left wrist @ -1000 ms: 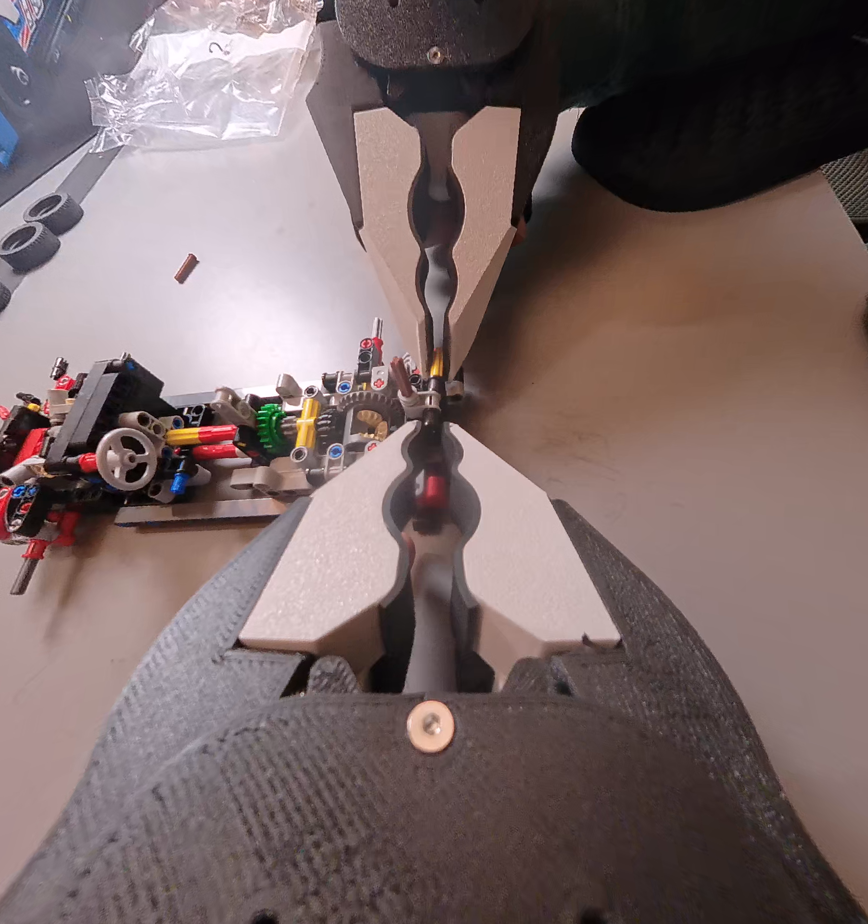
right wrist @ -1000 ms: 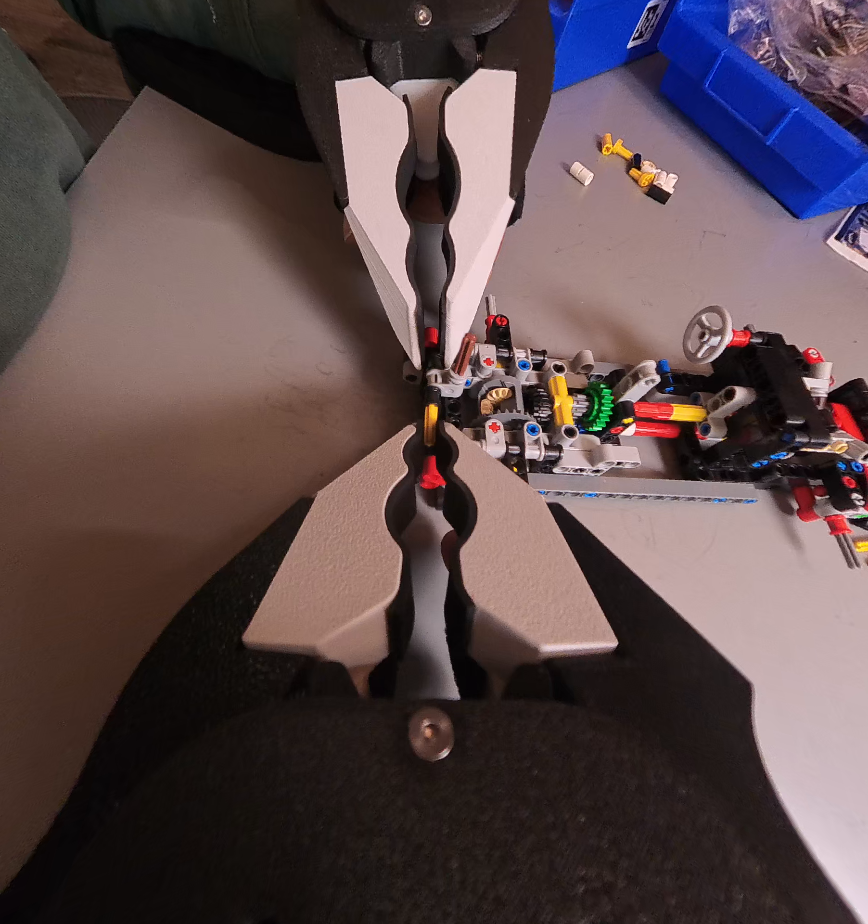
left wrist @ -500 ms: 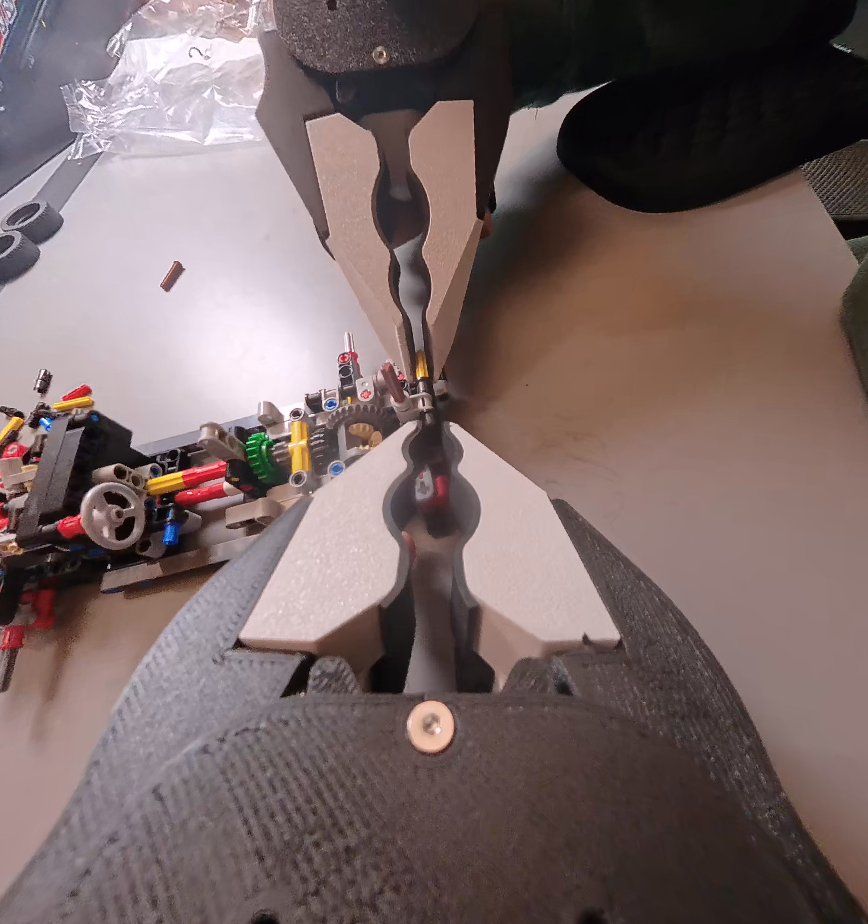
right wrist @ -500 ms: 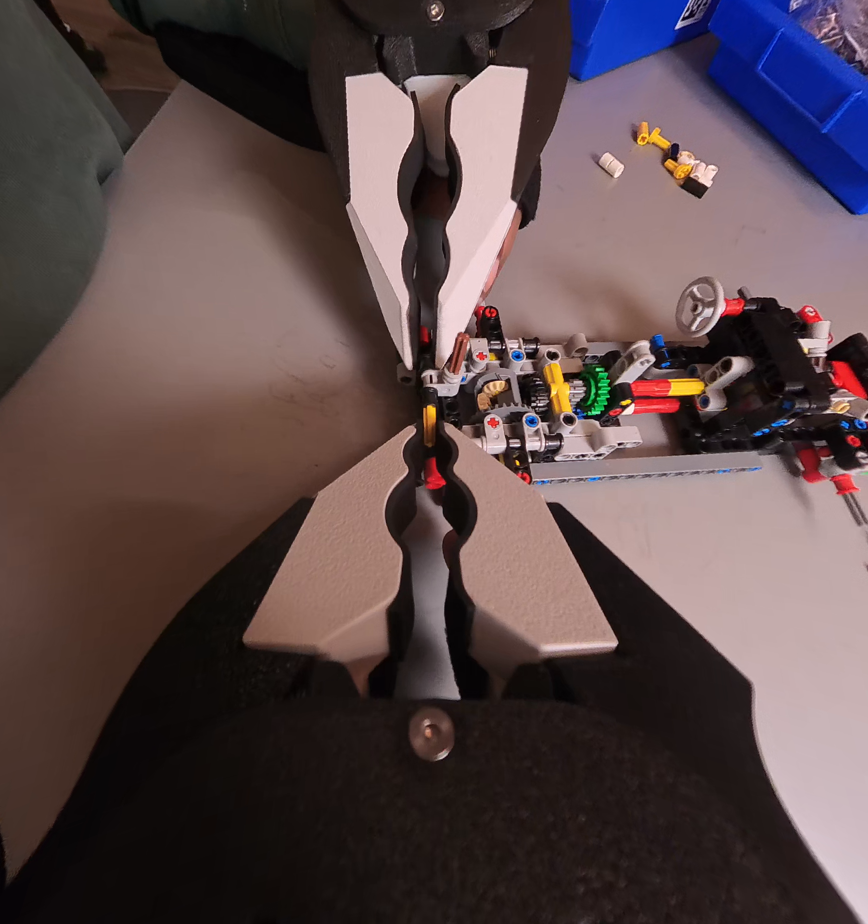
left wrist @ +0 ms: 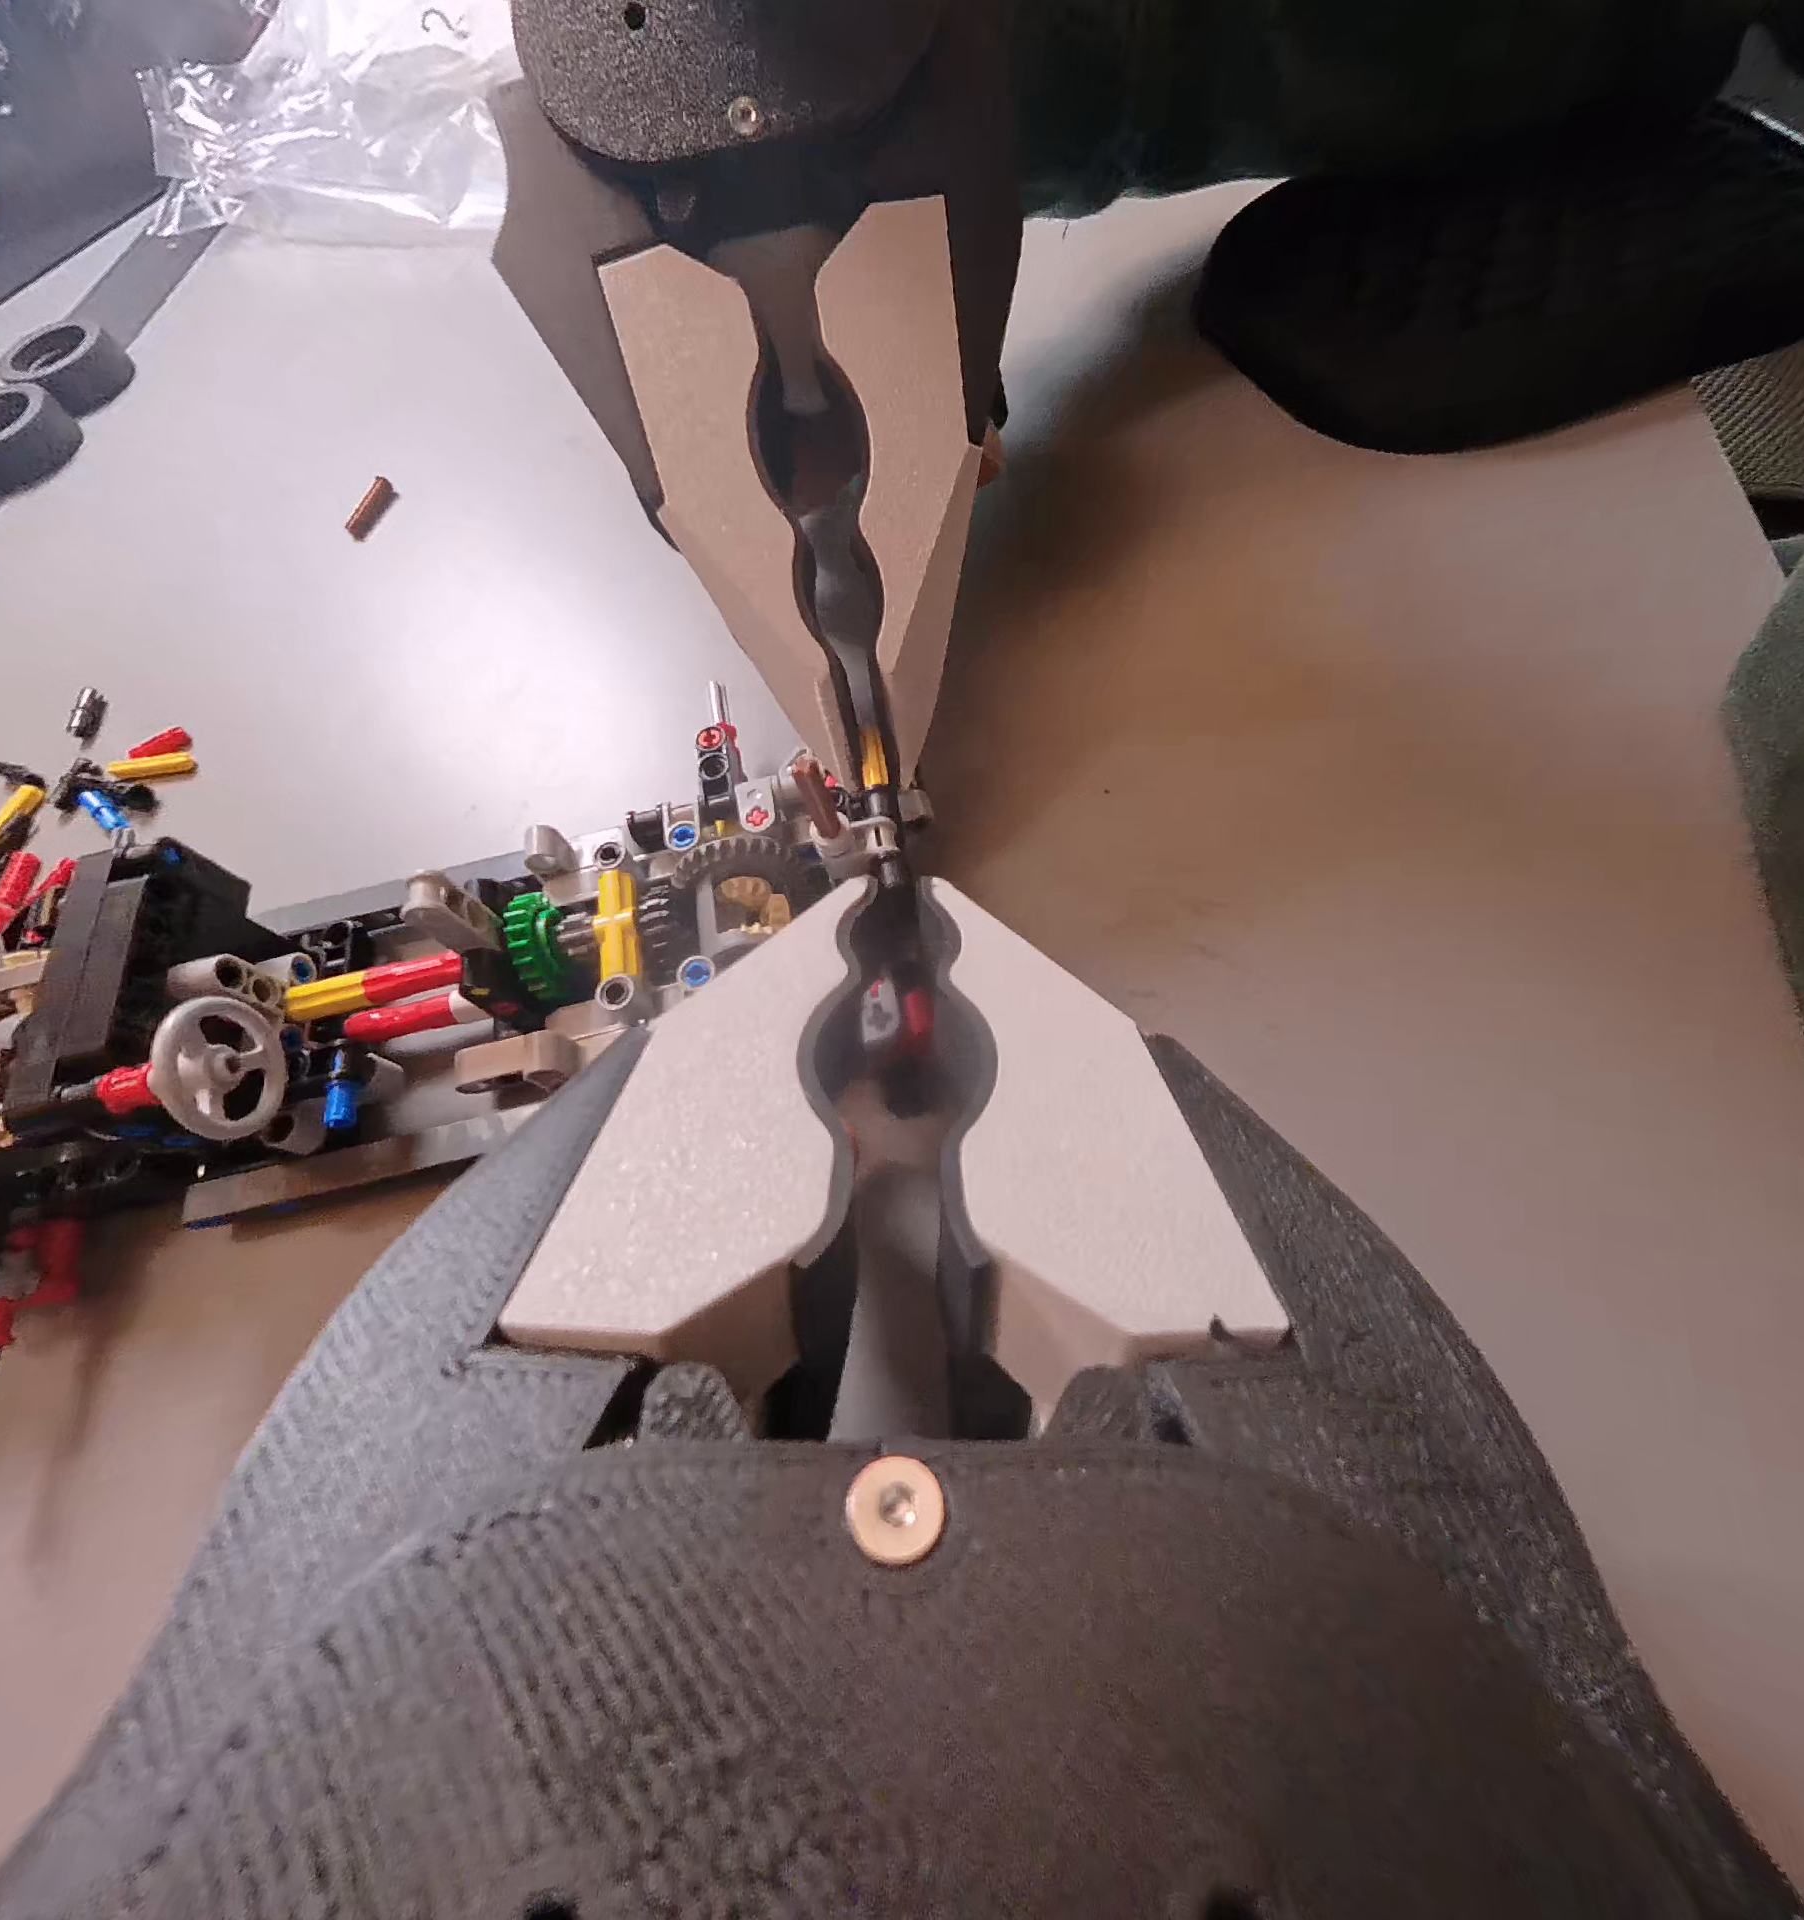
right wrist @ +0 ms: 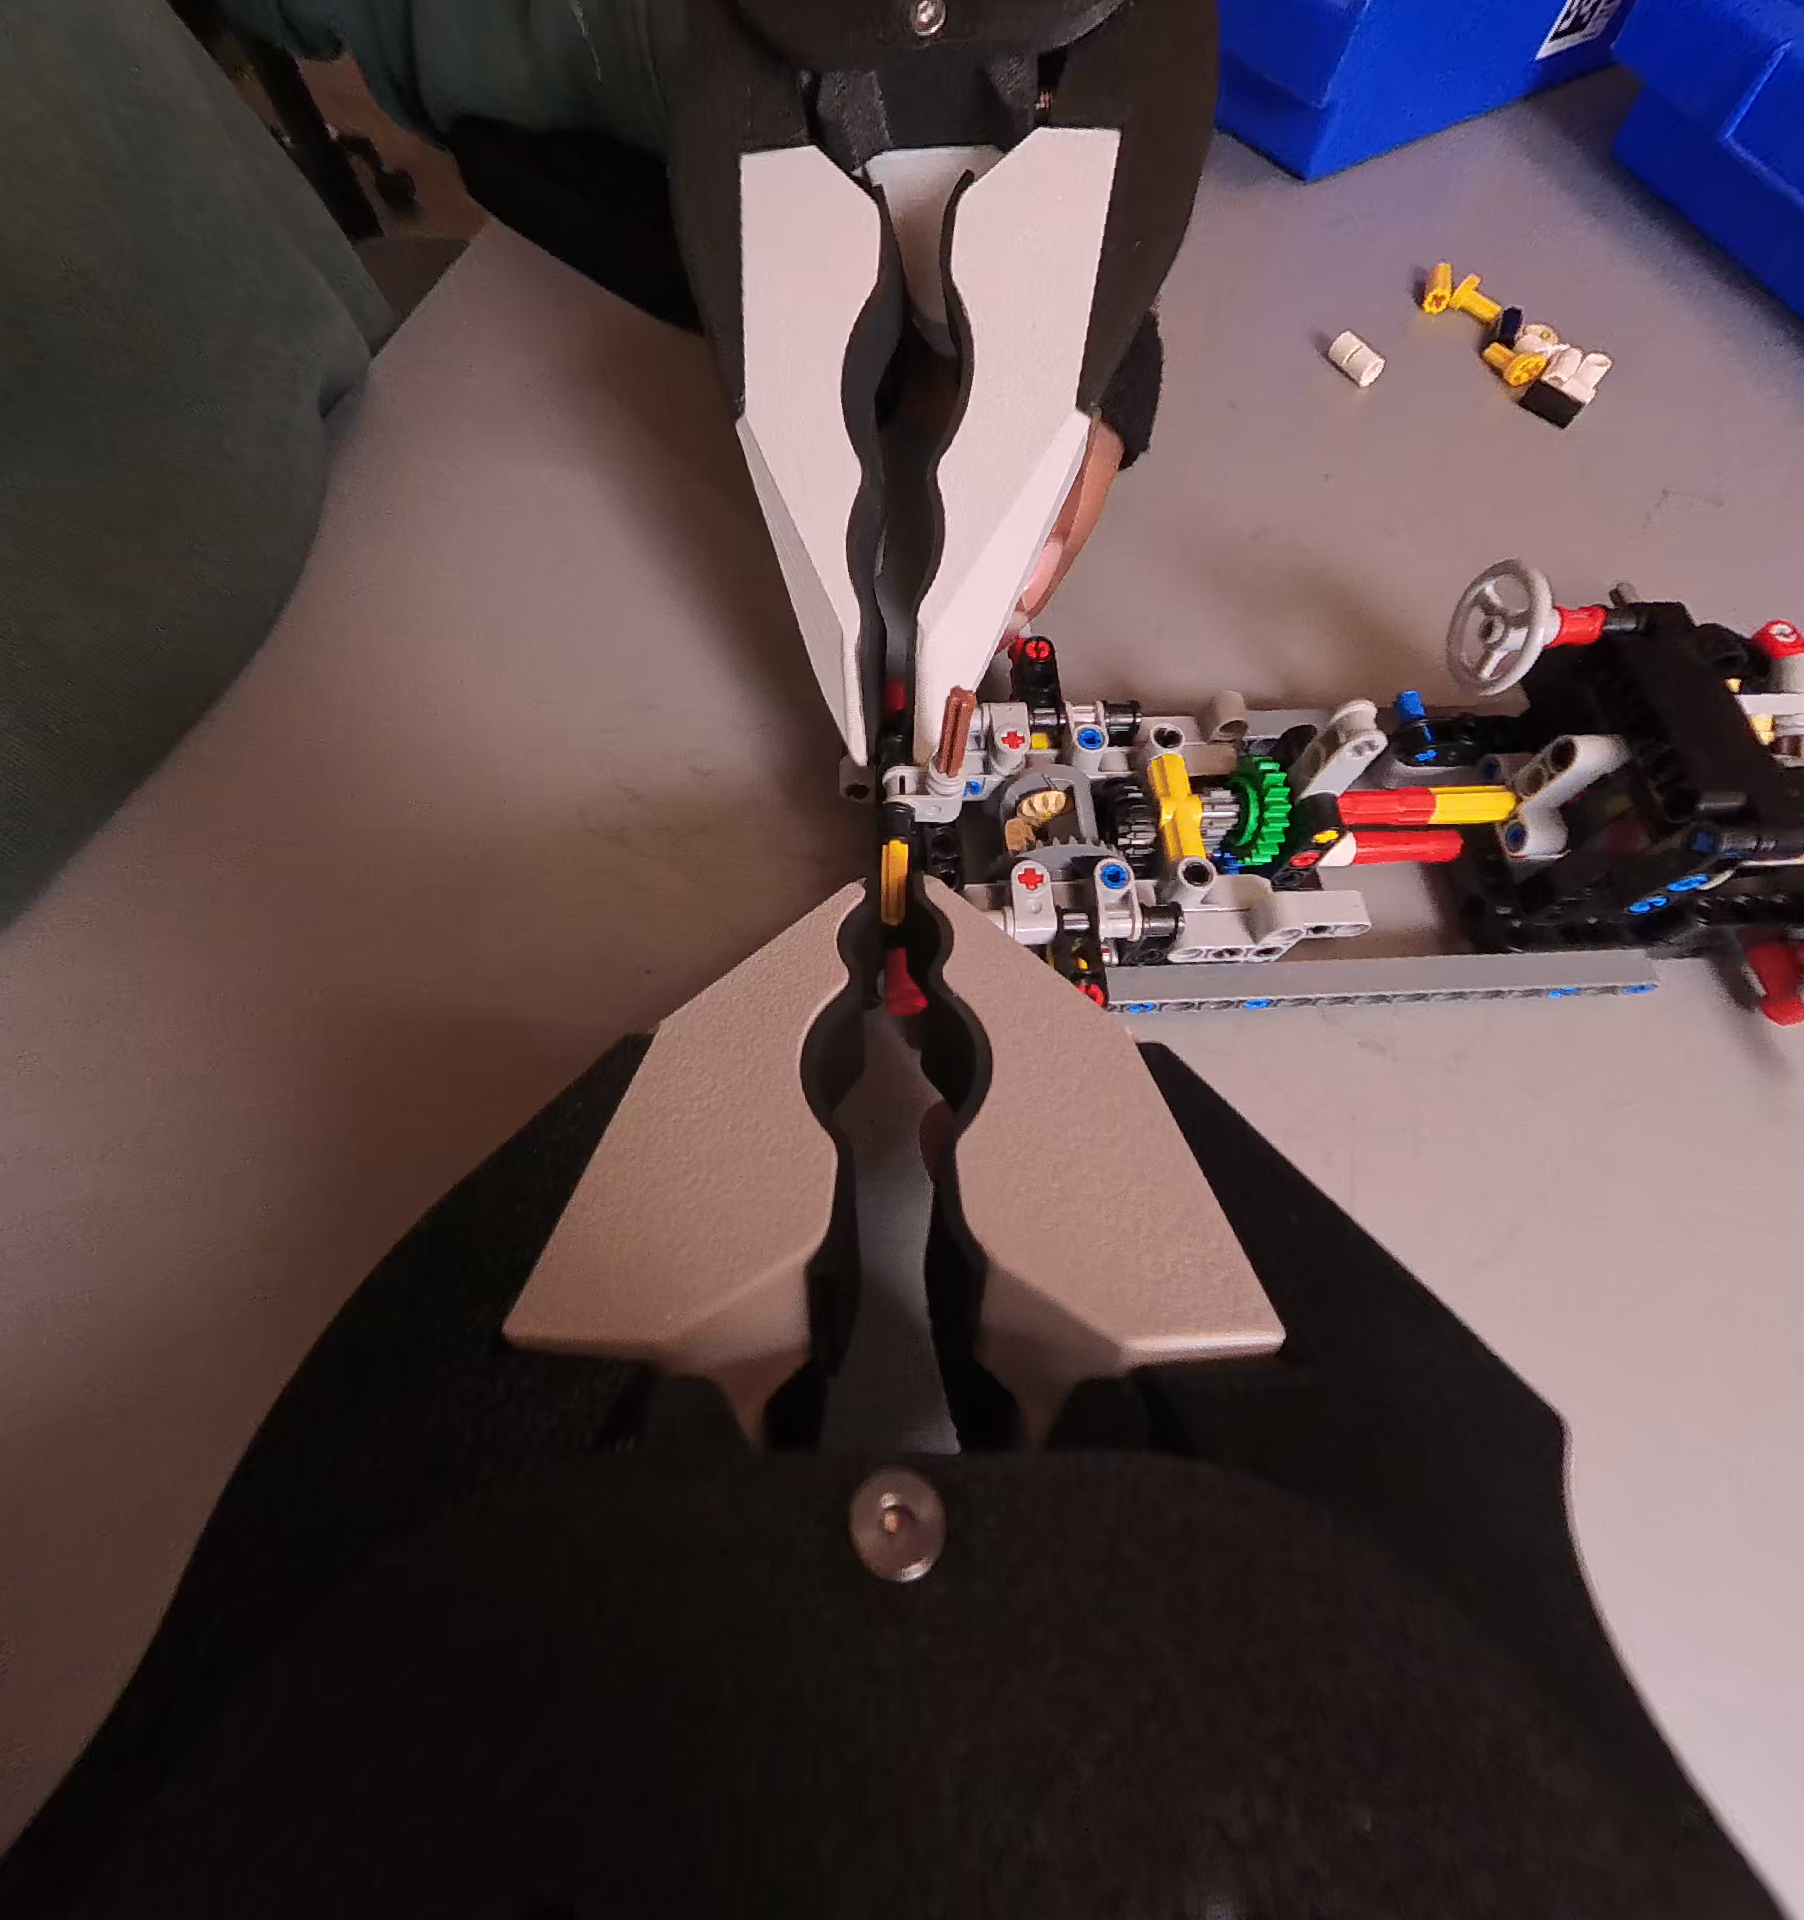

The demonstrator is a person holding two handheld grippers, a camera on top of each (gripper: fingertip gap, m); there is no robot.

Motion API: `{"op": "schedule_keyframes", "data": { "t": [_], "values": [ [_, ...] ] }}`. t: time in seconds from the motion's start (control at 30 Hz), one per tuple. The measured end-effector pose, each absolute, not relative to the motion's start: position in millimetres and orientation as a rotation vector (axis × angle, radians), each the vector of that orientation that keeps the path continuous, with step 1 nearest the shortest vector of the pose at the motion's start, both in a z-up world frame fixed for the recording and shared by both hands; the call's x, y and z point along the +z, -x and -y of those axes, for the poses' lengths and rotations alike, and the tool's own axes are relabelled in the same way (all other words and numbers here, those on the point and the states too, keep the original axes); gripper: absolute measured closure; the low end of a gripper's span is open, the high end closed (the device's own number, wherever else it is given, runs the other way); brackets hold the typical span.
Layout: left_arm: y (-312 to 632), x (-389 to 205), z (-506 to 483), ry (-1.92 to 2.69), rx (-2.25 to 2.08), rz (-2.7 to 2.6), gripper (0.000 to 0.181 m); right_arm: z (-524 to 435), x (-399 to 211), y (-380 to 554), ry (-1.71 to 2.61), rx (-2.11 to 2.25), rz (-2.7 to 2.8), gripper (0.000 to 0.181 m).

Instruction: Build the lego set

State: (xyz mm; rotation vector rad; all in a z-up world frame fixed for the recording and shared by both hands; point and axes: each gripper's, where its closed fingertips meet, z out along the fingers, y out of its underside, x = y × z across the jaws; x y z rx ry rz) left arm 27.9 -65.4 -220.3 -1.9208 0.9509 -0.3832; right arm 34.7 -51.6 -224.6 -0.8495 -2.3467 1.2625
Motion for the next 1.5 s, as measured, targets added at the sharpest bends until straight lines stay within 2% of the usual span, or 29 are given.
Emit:
{"op": "schedule_keyframes", "data": {
  "t": [0.23,0.33,0.37,0.43,0.6,1.5],
  "values": [
    [-19,-221,61,1.926,-0.281,-0.895,0.170,50,-224,-28,0.868,1.267,2.304,0.180],
    [-22,-218,58,1.907,-0.304,-0.866,0.143,49,-224,-26,0.881,1.266,2.290,0.180],
    [-21,-218,56,1.911,-0.302,-0.862,0.141,49,-224,-25,0.879,1.263,2.288,0.180],
    [-19,-219,52,1.914,-0.276,-0.867,0.143,47,-224,-24,0.884,1.252,2.277,0.180],
    [-19,-226,48,1.935,-0.199,-0.914,0.165,49,-224,-24,0.878,1.244,2.277,0.180],
    [-14,-225,42,1.956,-0.207,-0.853,0.167,45,-224,-18,0.923,1.205,2.264,0.180]
  ]
}}
